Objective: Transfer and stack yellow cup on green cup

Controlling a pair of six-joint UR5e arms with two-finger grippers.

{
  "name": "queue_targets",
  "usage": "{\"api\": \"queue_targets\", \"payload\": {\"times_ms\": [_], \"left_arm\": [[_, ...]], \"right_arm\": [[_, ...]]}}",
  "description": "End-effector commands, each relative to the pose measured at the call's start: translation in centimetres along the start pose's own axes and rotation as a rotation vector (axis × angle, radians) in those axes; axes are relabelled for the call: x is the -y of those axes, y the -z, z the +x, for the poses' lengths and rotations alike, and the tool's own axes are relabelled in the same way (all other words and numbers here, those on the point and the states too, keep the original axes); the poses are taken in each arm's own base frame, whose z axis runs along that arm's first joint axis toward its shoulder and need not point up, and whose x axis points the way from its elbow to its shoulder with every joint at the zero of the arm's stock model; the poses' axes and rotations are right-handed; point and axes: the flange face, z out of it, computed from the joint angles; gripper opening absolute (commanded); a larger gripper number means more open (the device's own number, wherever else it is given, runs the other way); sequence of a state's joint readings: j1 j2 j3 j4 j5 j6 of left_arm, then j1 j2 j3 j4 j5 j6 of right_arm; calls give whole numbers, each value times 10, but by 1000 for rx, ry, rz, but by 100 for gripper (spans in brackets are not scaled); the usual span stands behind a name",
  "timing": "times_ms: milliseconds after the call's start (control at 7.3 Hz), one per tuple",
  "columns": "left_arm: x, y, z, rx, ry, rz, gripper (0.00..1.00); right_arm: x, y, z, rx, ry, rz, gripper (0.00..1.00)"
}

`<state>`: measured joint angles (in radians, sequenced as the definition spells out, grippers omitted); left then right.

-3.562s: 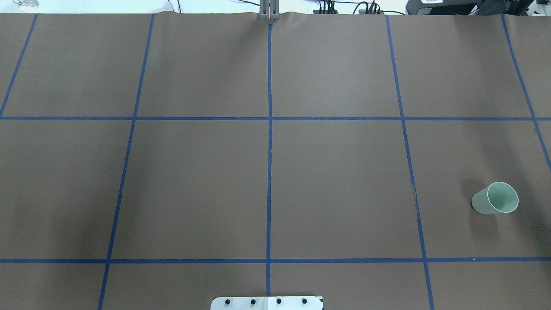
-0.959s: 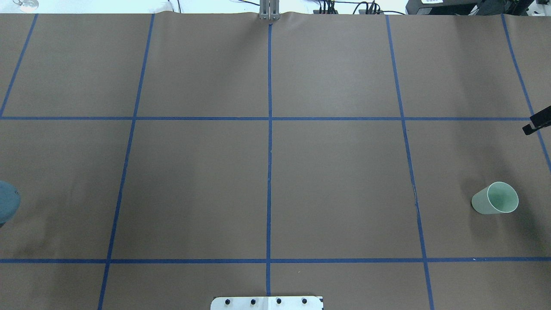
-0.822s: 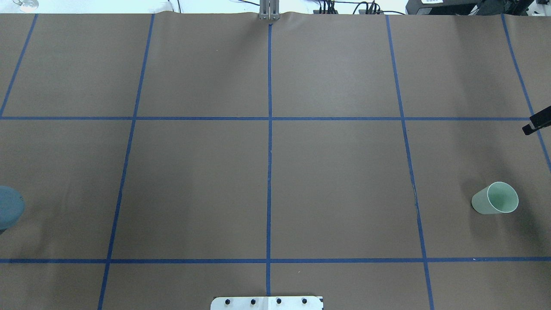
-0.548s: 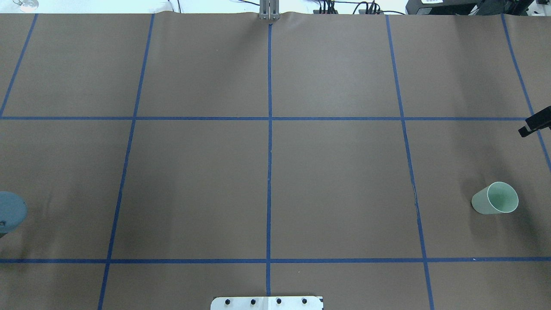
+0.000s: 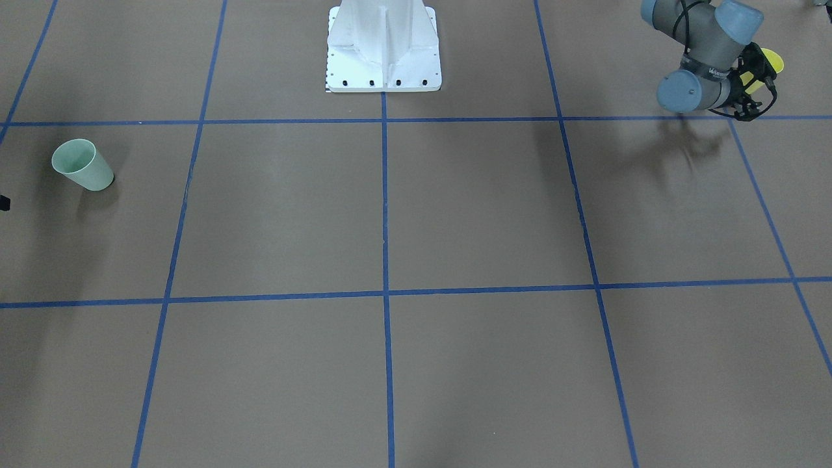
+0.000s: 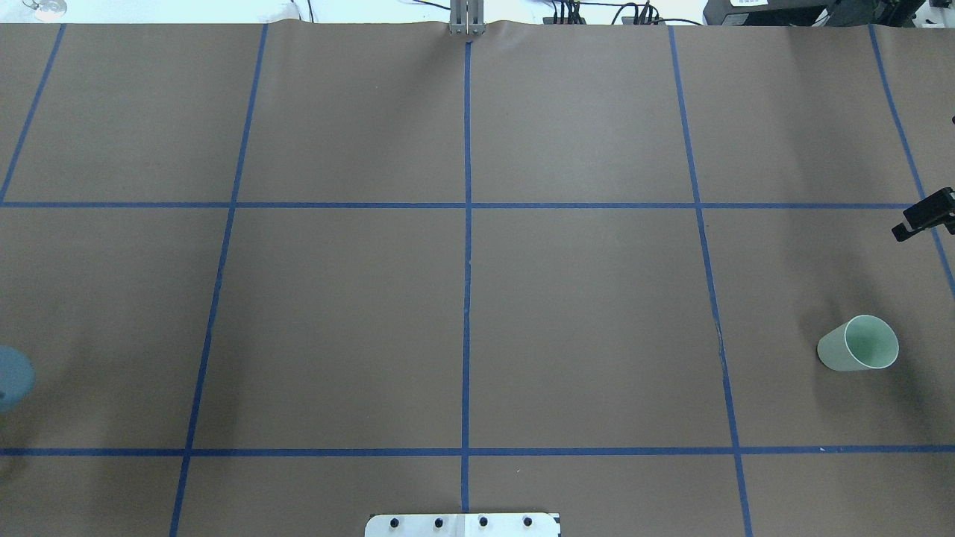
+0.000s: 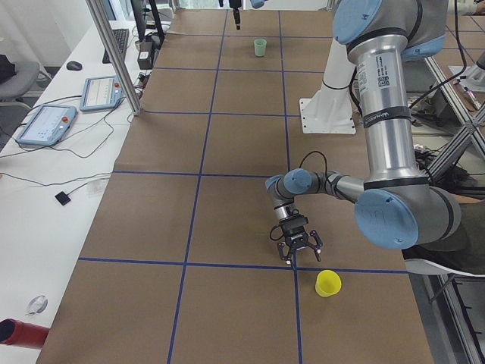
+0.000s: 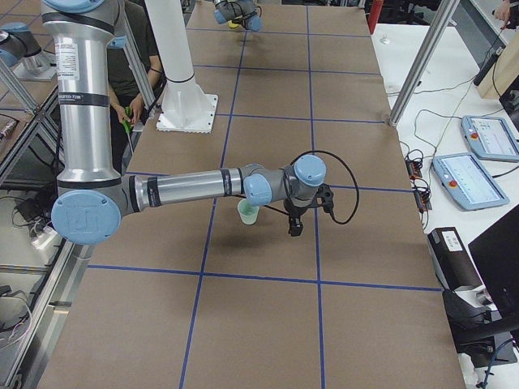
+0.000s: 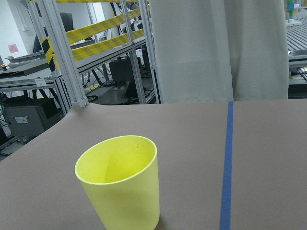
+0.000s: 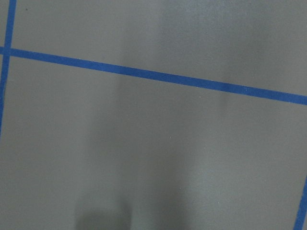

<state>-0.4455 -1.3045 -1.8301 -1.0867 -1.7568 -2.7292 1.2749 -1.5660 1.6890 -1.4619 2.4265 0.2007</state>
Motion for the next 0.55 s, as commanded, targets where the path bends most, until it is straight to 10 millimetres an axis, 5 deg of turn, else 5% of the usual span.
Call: {"api": "queue_targets", "payload": {"times_ms": [0, 411], "left_arm": [[-9, -21, -6, 50, 33, 36, 99], [-21, -26, -23, 62, 74, 54, 99]], "right_arm": [[0, 0, -1, 0, 2, 1, 100], [-1, -1, 1, 0, -2, -3, 100]]}}
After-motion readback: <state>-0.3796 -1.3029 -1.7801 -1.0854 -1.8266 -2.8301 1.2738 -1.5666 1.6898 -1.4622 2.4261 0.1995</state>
